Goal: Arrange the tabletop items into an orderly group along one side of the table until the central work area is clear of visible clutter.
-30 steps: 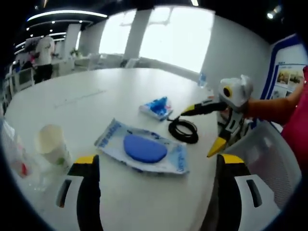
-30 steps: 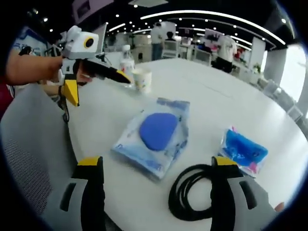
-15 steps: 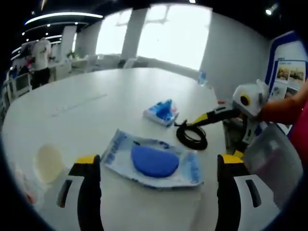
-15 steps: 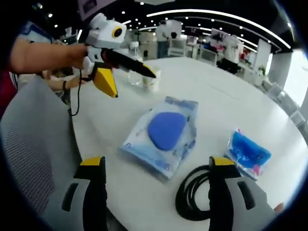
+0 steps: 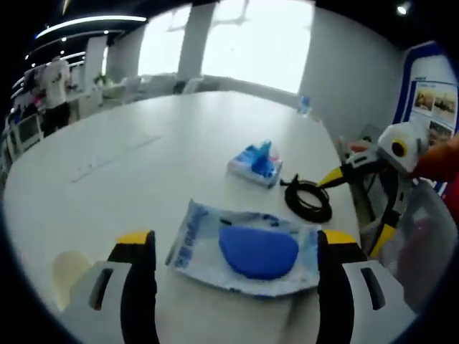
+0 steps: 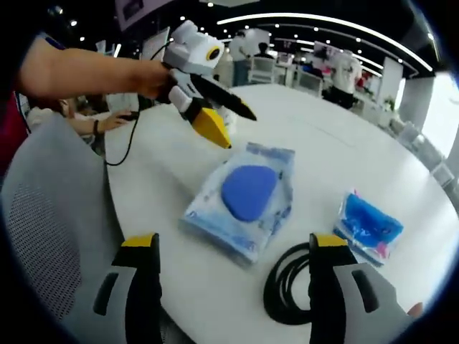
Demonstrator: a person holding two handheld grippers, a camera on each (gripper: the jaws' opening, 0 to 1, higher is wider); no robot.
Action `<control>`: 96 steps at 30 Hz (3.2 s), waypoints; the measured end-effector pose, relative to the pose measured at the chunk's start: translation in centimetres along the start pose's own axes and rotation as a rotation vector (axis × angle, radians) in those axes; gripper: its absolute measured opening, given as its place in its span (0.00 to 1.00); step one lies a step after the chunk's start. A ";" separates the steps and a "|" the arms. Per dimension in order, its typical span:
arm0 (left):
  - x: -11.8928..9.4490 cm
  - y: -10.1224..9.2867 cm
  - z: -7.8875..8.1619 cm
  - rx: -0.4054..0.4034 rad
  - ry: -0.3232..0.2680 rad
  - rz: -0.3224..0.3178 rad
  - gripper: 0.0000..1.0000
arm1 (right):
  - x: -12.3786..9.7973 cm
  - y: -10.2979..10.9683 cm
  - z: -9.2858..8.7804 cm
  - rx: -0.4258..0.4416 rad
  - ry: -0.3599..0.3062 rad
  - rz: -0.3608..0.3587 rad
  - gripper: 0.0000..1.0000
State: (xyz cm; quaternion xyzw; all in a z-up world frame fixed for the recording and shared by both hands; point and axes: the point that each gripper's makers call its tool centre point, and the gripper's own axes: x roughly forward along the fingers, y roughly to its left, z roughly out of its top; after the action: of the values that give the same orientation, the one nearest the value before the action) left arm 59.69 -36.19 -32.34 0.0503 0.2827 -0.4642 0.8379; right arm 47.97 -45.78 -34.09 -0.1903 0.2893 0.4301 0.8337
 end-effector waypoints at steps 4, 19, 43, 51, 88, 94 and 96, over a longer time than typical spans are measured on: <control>1.0 1.0 -0.2 0.043 0.036 0.012 0.86 | -0.1 0.0 -0.1 0.012 0.000 -0.004 0.84; 3.8 4.4 -0.7 0.080 0.114 0.082 0.67 | -0.2 -0.3 -0.4 0.051 -0.006 -0.024 0.83; 3.2 6.2 -2.3 0.140 0.196 0.222 0.25 | 0.2 0.4 0.0 0.055 -0.014 -0.010 0.82; 3.8 6.0 -3.0 0.246 0.297 0.204 0.15 | 0.2 0.4 0.2 0.052 -0.021 -0.006 0.82; 3.7 5.6 -3.8 0.258 0.369 0.213 0.00 | 2.7 1.4 -1.3 -0.354 0.101 0.058 0.28; 3.7 5.5 -3.8 0.255 0.372 0.210 0.00 | 3.9 1.3 -1.6 -0.400 0.121 0.087 0.22; 3.7 5.6 -3.8 0.253 0.372 0.211 0.00 | 4.1 1.3 -1.9 -0.426 0.132 0.095 0.16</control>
State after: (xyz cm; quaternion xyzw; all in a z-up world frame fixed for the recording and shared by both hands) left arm 64.04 -34.47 -38.42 0.2684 0.3650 -0.3887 0.8023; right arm 48.17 -43.62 -38.25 -0.3759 0.2546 0.5066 0.7329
